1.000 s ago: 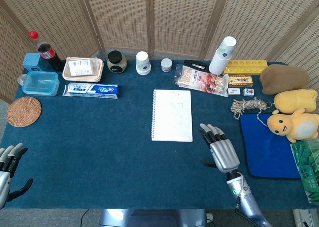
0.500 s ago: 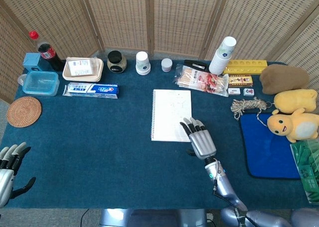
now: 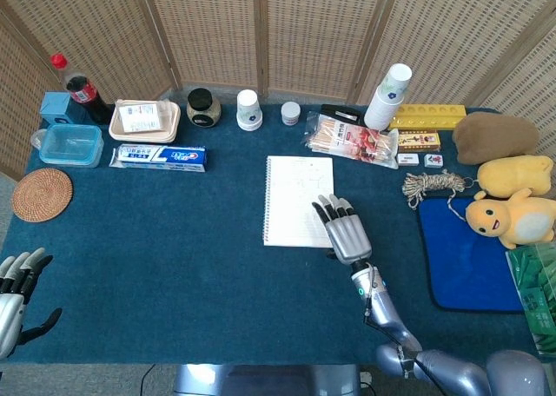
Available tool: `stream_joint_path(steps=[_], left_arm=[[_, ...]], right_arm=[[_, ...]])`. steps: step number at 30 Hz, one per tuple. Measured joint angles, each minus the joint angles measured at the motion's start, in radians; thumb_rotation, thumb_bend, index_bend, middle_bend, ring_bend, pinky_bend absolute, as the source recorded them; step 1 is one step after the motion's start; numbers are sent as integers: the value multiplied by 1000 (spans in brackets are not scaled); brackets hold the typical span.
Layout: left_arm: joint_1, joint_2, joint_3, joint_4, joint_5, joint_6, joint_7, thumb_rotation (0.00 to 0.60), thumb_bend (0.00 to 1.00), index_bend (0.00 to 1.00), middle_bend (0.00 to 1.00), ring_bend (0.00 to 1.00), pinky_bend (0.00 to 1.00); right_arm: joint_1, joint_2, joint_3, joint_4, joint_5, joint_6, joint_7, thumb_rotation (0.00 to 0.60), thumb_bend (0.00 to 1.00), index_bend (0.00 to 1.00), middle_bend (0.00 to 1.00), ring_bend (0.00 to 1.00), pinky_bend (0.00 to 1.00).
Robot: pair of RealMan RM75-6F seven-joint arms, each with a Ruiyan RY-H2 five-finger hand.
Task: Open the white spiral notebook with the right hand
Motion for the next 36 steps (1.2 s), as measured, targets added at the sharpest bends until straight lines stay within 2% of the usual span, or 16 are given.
stream_joint_path(steps=[13, 23, 28, 36], left_arm=[[-6, -7, -2, 9, -3, -7, -9, 600, 252, 154, 68, 27, 0], [-6, -13, 1, 19, -2, -6, -18, 600, 252, 154, 68, 27, 0], [-3, -15, 4, 23, -2, -2, -24, 600, 252, 154, 68, 27, 0], [3, -19, 9, 27, 0, 6, -30, 600, 252, 154, 68, 27, 0]], right_arm=[[25, 0, 0, 37, 12, 0, 5, 600, 235, 132, 132, 89, 171], [25, 0, -16, 38, -14, 48, 14, 600, 309, 195, 187, 157, 225], [23, -22, -31, 79, -42, 83, 60, 600, 318, 207, 213, 198, 272], [28, -103, -40, 205, -102, 191, 182, 600, 258, 202, 227, 220, 298]])
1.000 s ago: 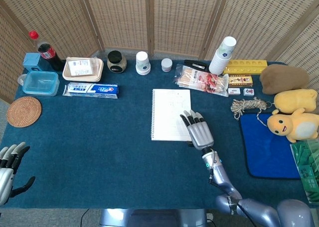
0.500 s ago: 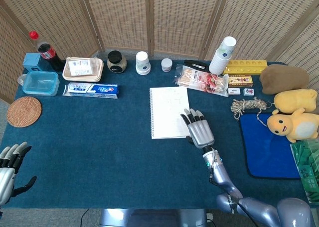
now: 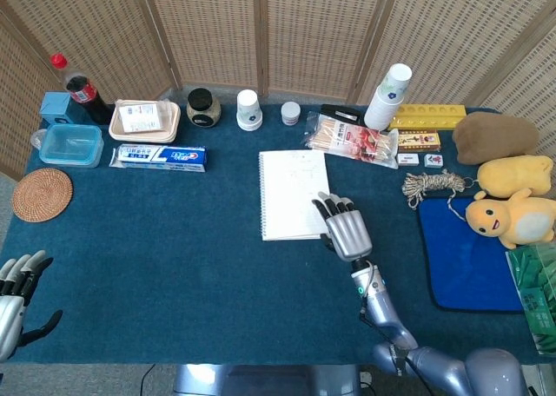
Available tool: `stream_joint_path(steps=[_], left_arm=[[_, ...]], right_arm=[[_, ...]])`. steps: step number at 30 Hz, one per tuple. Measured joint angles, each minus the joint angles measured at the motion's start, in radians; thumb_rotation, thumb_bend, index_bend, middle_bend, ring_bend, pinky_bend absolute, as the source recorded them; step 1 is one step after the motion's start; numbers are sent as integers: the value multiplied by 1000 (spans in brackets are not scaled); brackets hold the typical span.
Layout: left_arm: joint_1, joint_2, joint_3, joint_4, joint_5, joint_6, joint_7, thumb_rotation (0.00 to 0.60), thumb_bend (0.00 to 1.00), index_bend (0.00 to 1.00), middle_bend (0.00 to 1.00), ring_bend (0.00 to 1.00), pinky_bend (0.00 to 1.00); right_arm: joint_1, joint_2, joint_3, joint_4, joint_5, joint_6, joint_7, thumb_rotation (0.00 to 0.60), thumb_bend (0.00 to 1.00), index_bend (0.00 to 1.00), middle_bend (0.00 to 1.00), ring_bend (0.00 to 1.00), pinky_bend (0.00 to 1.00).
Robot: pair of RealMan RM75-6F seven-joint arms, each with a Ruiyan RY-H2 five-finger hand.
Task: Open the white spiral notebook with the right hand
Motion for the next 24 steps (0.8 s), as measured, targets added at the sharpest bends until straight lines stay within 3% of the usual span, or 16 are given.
stream_joint_path(steps=[12, 24], left_arm=[[9, -4, 3, 14, -2, 11, -20, 600, 253, 154, 68, 27, 0], [20, -14, 8, 49, -7, 18, -59, 600, 252, 154, 67, 28, 0]], right_arm=[[60, -91, 47, 97, -2, 21, 35, 600, 211, 199, 226, 221, 299], [114, -85, 102, 51, 31, -4, -28, 600, 198, 198, 223, 221, 301]])
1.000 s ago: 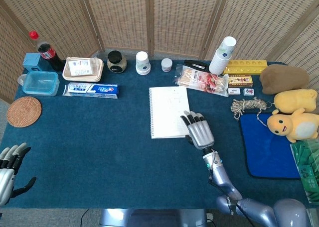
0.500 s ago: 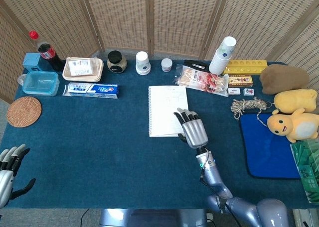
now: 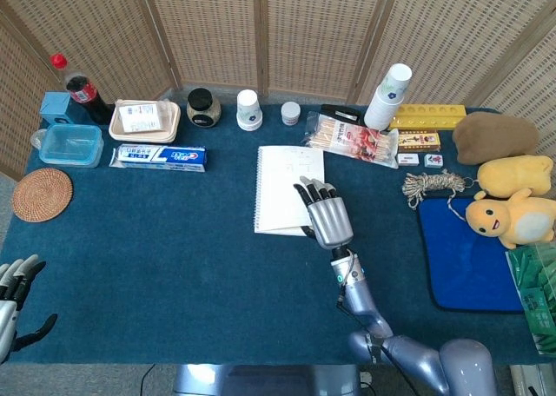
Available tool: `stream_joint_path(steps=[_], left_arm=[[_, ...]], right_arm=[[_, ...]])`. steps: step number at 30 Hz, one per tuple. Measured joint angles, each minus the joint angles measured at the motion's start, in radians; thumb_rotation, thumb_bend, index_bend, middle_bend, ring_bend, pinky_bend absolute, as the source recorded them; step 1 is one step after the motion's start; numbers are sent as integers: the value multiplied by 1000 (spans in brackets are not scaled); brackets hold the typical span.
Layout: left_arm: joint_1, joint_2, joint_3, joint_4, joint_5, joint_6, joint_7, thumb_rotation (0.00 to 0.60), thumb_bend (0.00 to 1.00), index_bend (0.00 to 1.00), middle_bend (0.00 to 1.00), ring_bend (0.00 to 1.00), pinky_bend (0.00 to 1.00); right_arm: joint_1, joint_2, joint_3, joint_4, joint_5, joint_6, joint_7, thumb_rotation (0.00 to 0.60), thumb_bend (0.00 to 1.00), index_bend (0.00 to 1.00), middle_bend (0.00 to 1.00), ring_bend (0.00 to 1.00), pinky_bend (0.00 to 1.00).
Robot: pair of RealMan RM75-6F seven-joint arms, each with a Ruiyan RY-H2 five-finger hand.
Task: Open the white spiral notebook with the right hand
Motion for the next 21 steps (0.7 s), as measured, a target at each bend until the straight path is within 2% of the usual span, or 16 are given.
stream_joint_path(steps=[9, 21], left_arm=[[7, -8, 4, 13, 2, 7, -15, 600, 252, 154, 67, 27, 0], [11, -14, 4, 23, 8, 14, -25, 600, 253, 154, 67, 27, 0]], right_arm=[[48, 42, 40, -100, 39, -55, -102, 600, 190, 198, 222, 221, 311], [100, 60, 76, -234, 75, -70, -212, 600, 178, 193, 213, 221, 310]])
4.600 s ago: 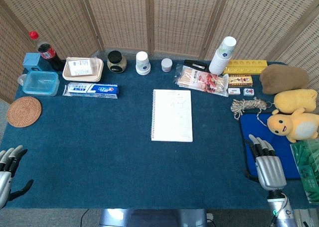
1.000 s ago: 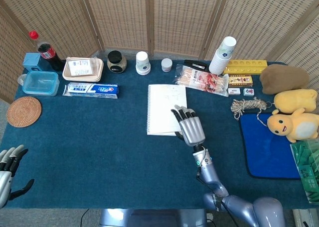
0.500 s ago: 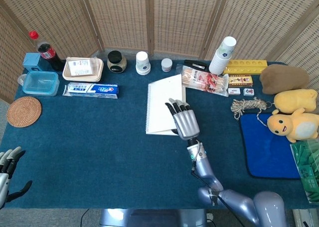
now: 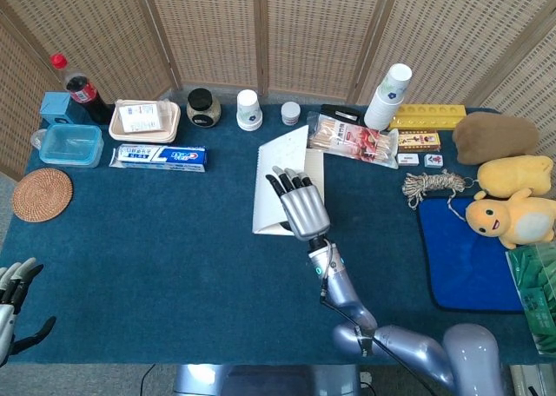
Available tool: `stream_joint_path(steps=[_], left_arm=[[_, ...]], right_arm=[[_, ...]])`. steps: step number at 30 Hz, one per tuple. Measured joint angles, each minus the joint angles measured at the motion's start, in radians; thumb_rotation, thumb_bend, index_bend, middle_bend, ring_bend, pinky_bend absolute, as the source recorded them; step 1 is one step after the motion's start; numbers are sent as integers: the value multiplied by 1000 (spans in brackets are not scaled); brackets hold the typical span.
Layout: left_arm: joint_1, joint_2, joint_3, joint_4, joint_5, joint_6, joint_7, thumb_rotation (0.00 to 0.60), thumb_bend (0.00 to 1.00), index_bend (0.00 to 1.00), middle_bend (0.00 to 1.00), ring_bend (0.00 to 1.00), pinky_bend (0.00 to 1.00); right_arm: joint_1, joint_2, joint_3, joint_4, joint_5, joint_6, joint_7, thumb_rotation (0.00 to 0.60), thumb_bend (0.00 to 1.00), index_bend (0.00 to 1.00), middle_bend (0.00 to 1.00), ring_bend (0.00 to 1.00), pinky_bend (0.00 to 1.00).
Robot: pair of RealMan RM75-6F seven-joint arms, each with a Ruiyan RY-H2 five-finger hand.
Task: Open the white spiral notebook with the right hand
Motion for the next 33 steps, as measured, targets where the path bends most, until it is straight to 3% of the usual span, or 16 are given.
stream_joint_path(steps=[11, 22, 33], left_arm=[[8, 2, 0, 10, -2, 10, -15, 600, 252, 154, 67, 27, 0], [13, 2, 5, 20, 4, 14, -27, 600, 252, 154, 67, 27, 0], [20, -3, 7, 39, 2, 20, -47, 600, 252, 154, 67, 28, 0]], right_arm=[[48, -17, 38, -83, 53, -5, -97, 600, 193, 111, 157, 178, 310], [57, -5, 12, -121, 33, 16, -84, 600, 198, 8, 51, 45, 248], [76, -22, -11, -125, 22, 14, -78, 576, 201, 0, 21, 6, 194]])
